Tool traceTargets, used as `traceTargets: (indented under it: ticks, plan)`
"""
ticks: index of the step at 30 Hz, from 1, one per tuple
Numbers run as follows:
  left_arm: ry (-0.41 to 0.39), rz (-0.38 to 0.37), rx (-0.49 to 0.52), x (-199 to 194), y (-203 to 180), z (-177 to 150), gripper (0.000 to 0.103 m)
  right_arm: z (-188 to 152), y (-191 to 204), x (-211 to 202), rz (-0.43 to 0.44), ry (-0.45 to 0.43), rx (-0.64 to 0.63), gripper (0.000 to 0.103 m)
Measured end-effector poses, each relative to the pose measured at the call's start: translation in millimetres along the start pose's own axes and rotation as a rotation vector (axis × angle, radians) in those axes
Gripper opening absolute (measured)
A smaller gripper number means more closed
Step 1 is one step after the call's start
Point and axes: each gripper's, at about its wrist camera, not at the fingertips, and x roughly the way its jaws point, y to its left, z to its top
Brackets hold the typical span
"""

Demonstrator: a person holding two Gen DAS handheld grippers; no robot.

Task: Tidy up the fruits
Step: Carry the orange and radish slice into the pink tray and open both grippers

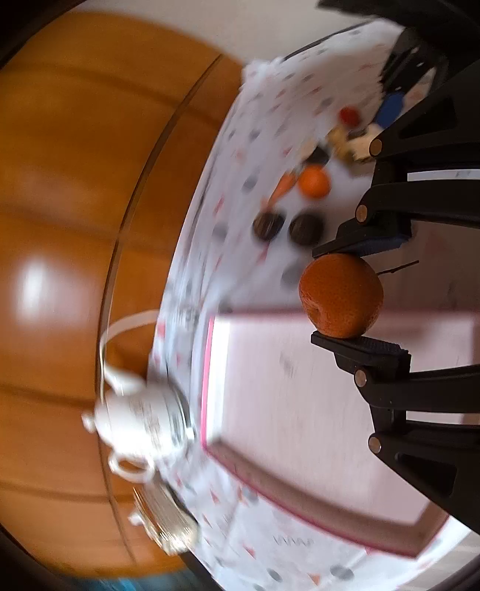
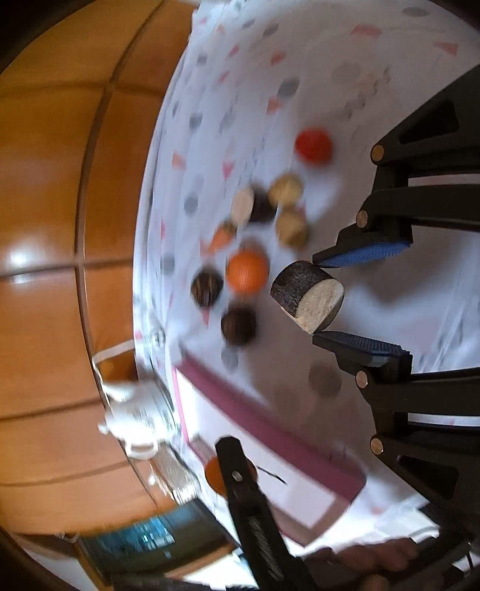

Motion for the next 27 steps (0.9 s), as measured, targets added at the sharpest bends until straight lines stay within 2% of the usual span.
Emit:
traceTargets:
  ticks: [7, 12, 15, 18, 20, 24, 26, 27]
  plan:
    - [-0.002, 0.184, -0.065, 3.9, 57.6, 9.7, 0.039, 33.5, 44.1, 19.5, 0.126, 0.043, -0.108, 0.036]
    - [-0.006, 0.248, -0.119, -1.5, 85.2, 7.2, 0.039, 59.2, 84.2, 37.2, 0.205, 0.057, -0.164, 0.036]
    - [-0.005, 0.253, -0.141, -6.0, 91.8, 6.2, 0.041, 70.3, 105.0, 50.9, 0.228, 0.068, -0.178, 0.036]
    - [-0.028, 0.284, -0.17, -14.3, 97.2, 7.8, 0.051, 79.9, 119.9, 61.8, 0.244, 0.081, -0.176, 0.036]
    - [-0.049, 0.311, -0.182, -20.2, 99.6, 9.7, 0.066, 86.1, 129.5, 66.1, 0.246, 0.077, -0.182, 0.036]
    - [-0.091, 0.347, -0.191, -32.4, 100.5, 12.6, 0.071, 95.0, 142.0, 70.4, 0.24, 0.074, -0.188, 0.037]
    - [-0.096, 0.343, -0.209, -36.0, 105.3, 12.9, 0.079, 95.8, 141.0, 69.1, 0.236, 0.063, -0.174, 0.039]
    - [-0.099, 0.337, -0.223, -38.7, 107.5, 12.5, 0.081, 94.7, 139.2, 68.2, 0.227, 0.06, -0.166, 0.043]
